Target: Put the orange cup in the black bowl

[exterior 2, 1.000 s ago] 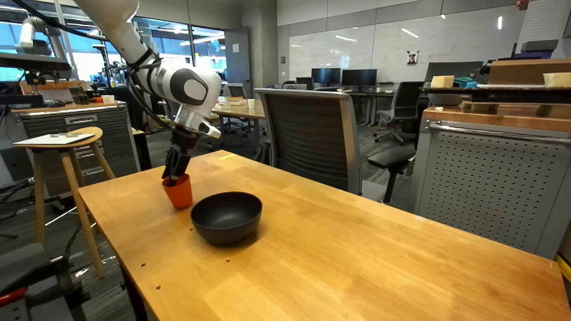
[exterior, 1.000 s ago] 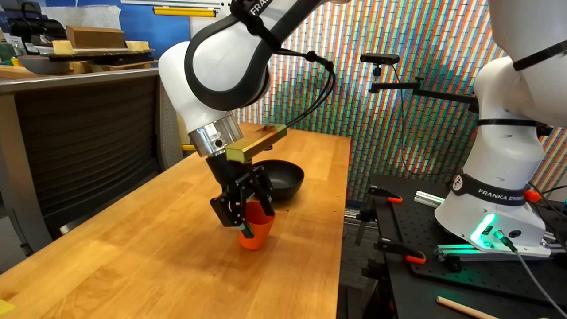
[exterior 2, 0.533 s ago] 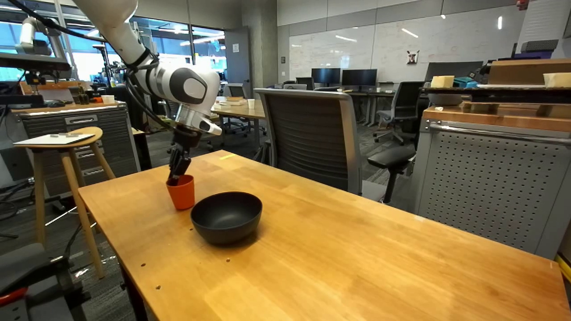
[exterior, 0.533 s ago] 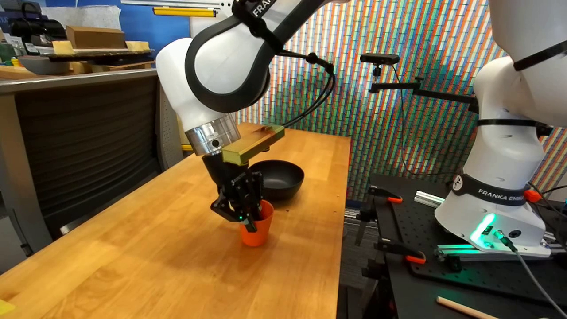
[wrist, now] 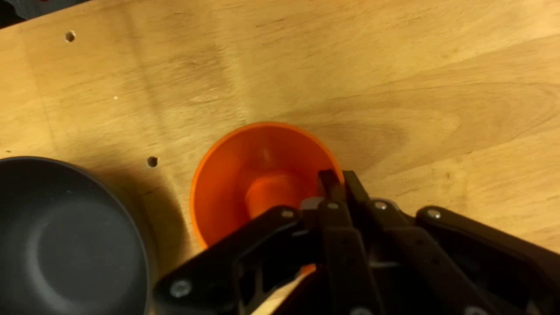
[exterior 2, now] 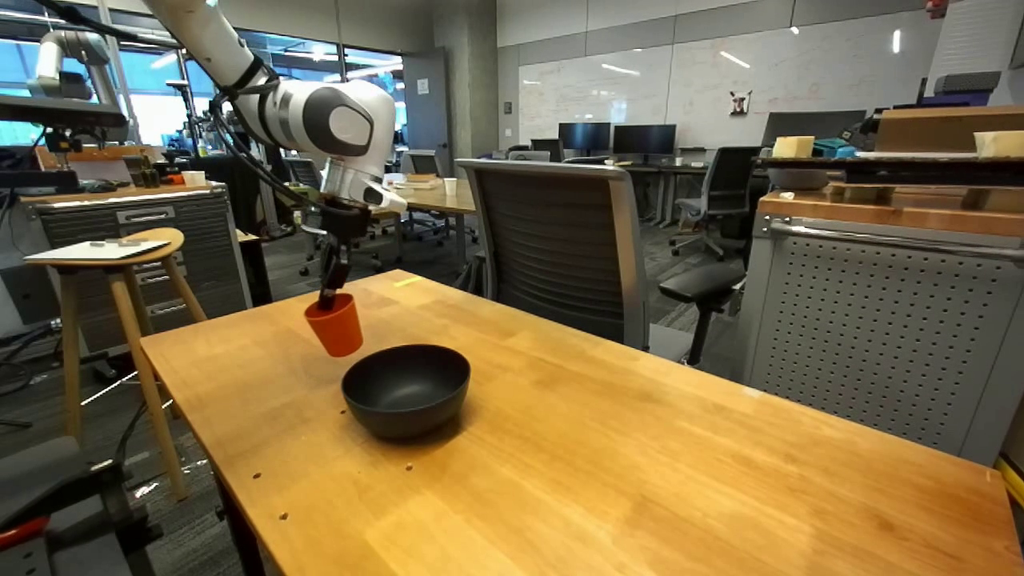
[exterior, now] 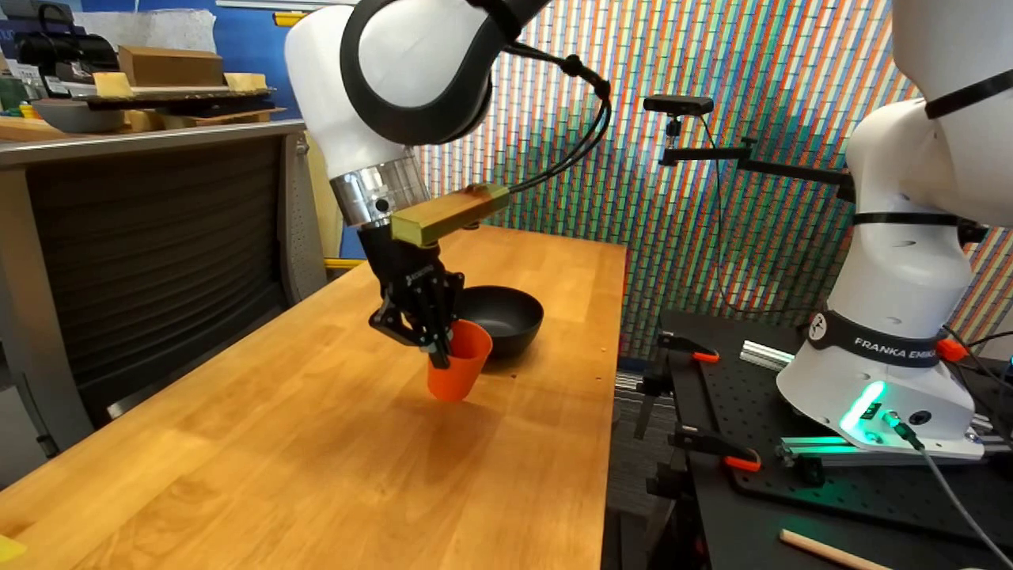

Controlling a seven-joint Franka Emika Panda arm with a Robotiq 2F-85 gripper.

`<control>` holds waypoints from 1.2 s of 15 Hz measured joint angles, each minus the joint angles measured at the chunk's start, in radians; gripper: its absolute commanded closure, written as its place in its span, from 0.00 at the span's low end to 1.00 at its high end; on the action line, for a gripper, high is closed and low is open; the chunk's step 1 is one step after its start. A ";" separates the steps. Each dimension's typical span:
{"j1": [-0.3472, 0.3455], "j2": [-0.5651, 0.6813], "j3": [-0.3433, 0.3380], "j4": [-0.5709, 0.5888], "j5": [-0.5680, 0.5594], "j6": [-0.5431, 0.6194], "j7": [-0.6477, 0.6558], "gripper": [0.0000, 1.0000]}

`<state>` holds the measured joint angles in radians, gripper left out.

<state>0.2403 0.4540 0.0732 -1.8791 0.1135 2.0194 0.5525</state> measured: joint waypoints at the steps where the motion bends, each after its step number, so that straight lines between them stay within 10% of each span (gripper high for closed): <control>1: 0.000 -0.026 -0.007 -0.011 -0.018 0.000 0.022 0.98; 10: -0.021 -0.288 -0.053 -0.161 -0.190 -0.068 0.317 0.98; 18: -0.095 -0.176 -0.065 -0.186 -0.190 -0.039 0.336 0.98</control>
<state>0.1454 0.2785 0.0081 -2.0655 -0.0769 1.9804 0.8889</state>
